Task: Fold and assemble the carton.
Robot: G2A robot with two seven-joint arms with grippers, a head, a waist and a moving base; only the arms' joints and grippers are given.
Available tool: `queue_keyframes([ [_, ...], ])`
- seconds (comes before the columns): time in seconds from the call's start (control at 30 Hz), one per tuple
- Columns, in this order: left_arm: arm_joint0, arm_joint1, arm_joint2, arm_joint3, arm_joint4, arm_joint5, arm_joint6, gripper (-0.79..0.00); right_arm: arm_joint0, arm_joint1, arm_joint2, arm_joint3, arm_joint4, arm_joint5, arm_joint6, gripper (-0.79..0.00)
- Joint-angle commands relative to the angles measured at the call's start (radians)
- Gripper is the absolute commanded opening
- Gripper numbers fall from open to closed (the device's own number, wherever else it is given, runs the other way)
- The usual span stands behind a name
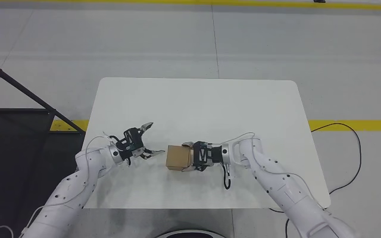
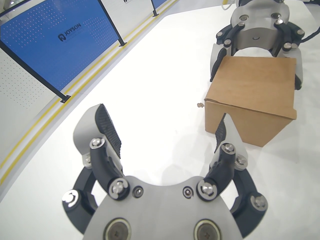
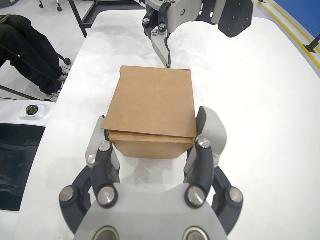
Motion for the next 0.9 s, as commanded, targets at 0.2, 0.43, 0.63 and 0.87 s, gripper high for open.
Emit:
queue_keyframes([
  [0.2, 0.001, 0.002, -0.001, -0.001, 0.001, 0.003, 0.003, 0.000, -0.002, 0.001, 0.006, -0.007, 0.005, 0.001, 0.008, -0.228],
  [0.43, -0.001, 0.003, -0.002, 0.000, -0.005, 0.004, 0.001, 0.000, -0.006, 0.007, 0.026, -0.017, 0.008, -0.003, -0.006, -0.228],
  [0.63, -0.002, 0.005, -0.009, 0.003, -0.010, 0.007, 0.002, 0.000, -0.011, 0.019, 0.057, -0.035, 0.008, -0.009, -0.023, -0.197],
  [0.87, 0.002, 0.007, -0.017, -0.002, -0.014, 0.009, 0.003, 0.000, -0.009, 0.054, 0.134, -0.069, 0.048, -0.011, -0.123, -0.225],
])
